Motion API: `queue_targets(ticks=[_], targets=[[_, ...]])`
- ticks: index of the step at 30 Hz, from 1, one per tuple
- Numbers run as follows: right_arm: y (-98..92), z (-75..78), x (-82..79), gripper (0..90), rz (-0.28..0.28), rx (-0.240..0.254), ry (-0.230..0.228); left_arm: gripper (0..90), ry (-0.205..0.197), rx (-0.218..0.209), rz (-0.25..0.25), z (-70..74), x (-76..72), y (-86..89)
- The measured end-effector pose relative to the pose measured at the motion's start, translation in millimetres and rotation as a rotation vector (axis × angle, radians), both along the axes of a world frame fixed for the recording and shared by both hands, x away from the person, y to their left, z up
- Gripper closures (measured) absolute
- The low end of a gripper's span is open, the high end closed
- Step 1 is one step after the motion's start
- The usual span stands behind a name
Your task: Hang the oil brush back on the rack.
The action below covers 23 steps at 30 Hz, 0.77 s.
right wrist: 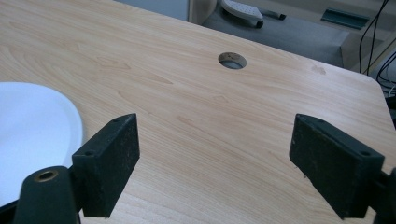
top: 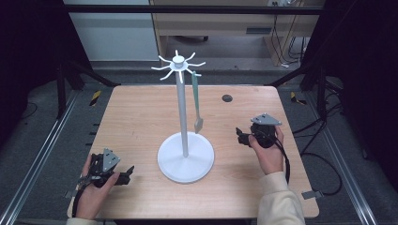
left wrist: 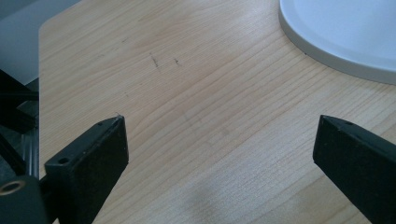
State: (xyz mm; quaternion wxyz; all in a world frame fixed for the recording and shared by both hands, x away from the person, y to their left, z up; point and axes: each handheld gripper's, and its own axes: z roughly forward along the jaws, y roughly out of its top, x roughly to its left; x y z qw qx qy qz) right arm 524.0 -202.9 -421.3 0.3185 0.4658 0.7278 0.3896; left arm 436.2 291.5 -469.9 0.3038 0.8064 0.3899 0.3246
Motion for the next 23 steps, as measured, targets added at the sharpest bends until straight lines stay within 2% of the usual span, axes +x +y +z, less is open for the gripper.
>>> queue_targets(ticks=[2,5,7,10,12,18,23], targets=[[-0.7,-3.0,0.6,16.4,-0.003,0.0,0.003,2.9,0.001,0.001,0.0,0.0,0.0,-0.1],[-2.9,-15.4,4.4,16.3,-0.006,-0.002,0.041,2.9,0.002,0.002,-0.001,0.0,0.0,-0.4],[-2.7,-18.3,4.9,16.4,-0.009,-0.005,0.046,2.9,0.002,0.001,-0.001,-0.1,0.1,-0.4],[-2.1,-28.2,7.2,16.4,0.012,0.032,0.062,2.9,0.003,0.002,-0.001,-0.2,0.1,-0.5],[0.6,-33.1,8.1,16.4,0.017,0.031,0.073,2.9,0.004,0.002,-0.001,-0.1,0.0,-0.6],[5.1,-42.4,10.5,16.4,0.038,0.01,0.126,2.9,0.002,0.002,0.001,0.0,0.1,-0.3],[5.4,-44.4,11.5,16.2,0.043,0.001,0.14,2.9,0.002,0.003,0.001,-0.1,0.1,-0.3]])
